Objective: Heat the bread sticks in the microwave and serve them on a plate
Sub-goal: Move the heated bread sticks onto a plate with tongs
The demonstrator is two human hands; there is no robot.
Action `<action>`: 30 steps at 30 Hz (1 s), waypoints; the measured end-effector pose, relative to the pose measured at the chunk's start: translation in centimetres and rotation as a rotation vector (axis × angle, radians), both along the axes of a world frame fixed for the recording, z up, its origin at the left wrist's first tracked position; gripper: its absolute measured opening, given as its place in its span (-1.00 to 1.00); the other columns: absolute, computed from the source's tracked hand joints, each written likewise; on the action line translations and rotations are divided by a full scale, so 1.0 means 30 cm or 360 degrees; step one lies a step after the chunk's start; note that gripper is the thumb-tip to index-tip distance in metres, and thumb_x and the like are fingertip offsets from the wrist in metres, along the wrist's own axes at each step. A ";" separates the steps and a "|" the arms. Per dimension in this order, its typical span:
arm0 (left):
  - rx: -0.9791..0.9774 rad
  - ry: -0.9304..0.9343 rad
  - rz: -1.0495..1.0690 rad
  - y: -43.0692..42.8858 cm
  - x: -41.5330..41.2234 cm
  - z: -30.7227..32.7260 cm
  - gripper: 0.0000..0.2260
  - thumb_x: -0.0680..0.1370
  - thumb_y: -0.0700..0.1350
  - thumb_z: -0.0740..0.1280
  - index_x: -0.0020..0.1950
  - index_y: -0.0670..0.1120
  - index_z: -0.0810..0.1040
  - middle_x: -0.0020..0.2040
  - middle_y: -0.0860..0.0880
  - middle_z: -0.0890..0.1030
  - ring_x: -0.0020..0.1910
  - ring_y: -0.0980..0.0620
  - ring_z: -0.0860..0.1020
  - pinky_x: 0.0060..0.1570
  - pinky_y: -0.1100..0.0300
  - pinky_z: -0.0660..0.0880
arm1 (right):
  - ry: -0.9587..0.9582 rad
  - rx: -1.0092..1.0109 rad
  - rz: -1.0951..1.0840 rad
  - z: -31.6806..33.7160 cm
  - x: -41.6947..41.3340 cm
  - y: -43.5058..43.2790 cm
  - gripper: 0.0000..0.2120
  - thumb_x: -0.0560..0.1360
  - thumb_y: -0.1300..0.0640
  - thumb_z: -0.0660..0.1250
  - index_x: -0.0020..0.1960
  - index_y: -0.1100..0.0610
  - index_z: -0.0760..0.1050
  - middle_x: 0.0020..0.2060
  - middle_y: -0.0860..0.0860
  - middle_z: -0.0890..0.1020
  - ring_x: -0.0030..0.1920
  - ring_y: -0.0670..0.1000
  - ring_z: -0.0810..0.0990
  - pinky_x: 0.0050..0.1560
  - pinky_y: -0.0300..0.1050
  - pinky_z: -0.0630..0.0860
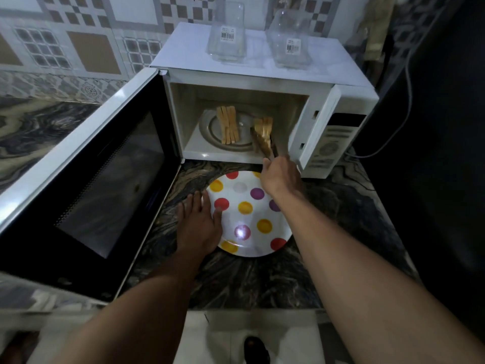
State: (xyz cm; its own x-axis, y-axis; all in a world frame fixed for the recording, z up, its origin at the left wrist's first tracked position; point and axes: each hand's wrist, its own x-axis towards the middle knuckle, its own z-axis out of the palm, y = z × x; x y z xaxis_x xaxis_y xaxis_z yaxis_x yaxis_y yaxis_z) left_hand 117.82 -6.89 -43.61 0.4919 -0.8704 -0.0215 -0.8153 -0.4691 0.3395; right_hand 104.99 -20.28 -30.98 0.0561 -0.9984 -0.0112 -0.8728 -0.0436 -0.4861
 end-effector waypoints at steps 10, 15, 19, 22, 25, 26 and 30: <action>-0.0009 0.0051 0.0109 0.070 -0.072 0.017 -0.32 0.67 0.22 -0.05 0.64 -0.18 -0.07 0.64 -0.19 0.02 0.62 -0.16 -0.06 0.54 -0.15 -0.19 | -0.0001 -0.0001 0.0096 -0.018 -0.160 0.276 -0.59 0.65 -0.03 0.15 0.30 0.28 0.40 0.18 0.22 0.59 0.17 0.24 0.57 -0.04 -0.07 0.42; 0.0088 0.0036 0.0159 0.068 -0.099 0.013 -0.32 0.67 0.23 -0.08 0.64 -0.17 -0.12 0.64 -0.19 -0.03 0.62 -0.16 -0.10 0.54 -0.17 -0.24 | 0.0044 0.0046 0.0164 -0.088 -0.248 0.405 -0.60 0.65 -0.08 0.15 0.24 0.24 0.40 0.14 0.21 0.58 0.13 0.25 0.58 -0.13 -0.07 0.34; 0.0132 0.0097 0.0141 0.069 -0.099 0.021 -0.29 0.66 0.26 -0.11 0.64 -0.17 -0.17 0.64 -0.19 -0.09 0.62 -0.15 -0.16 0.54 -0.17 -0.27 | 0.0070 0.0092 0.0171 -0.154 -0.300 0.452 -0.61 0.65 -0.10 0.16 0.20 0.24 0.39 0.09 0.21 0.60 0.06 0.24 0.59 -0.19 -0.06 0.37; 0.0166 0.0123 0.0152 0.070 -0.098 0.025 -0.28 0.65 0.29 -0.12 0.64 -0.17 -0.18 0.65 -0.17 -0.11 0.62 -0.13 -0.18 0.54 -0.17 -0.27 | 0.0079 0.0132 0.0172 -0.182 -0.314 0.466 -0.59 0.65 -0.11 0.14 0.22 0.23 0.38 0.11 0.21 0.58 0.08 0.25 0.58 -0.17 -0.03 0.38; 0.0156 0.0119 0.0154 0.068 -0.098 0.024 -0.27 0.65 0.30 -0.12 0.63 -0.17 -0.17 0.65 -0.17 -0.10 0.62 -0.14 -0.18 0.54 -0.18 -0.26 | 0.0048 0.0150 0.0171 -0.203 -0.307 0.474 -0.58 0.65 -0.12 0.13 0.25 0.23 0.37 0.11 0.19 0.57 0.06 0.24 0.59 -0.15 -0.01 0.45; 0.0146 0.0120 0.0157 0.069 -0.100 0.023 -0.27 0.65 0.30 -0.12 0.63 -0.18 -0.17 0.65 -0.17 -0.10 0.62 -0.13 -0.18 0.54 -0.18 -0.26 | 0.0039 0.0153 0.0172 -0.205 -0.302 0.477 -0.58 0.65 -0.12 0.13 0.25 0.23 0.38 0.10 0.19 0.58 0.05 0.23 0.59 -0.15 -0.01 0.46; 0.0153 0.0141 0.0159 0.072 -0.103 0.025 -0.27 0.65 0.29 -0.12 0.63 -0.17 -0.18 0.65 -0.17 -0.11 0.62 -0.14 -0.19 0.53 -0.18 -0.27 | 0.0029 0.0153 0.0212 -0.215 -0.292 0.488 -0.59 0.65 -0.12 0.12 0.24 0.21 0.38 0.08 0.17 0.57 0.01 0.21 0.60 -0.15 0.02 0.53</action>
State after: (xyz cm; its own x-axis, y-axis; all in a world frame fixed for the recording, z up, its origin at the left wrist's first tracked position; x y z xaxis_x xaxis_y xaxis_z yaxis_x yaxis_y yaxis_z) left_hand 114.72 -4.75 -42.86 0.5683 -0.8091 -0.1495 -0.7318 -0.5801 0.3578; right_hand 96.23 -5.65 -37.42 0.1869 -0.9763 -0.1087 -0.8711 -0.1136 -0.4777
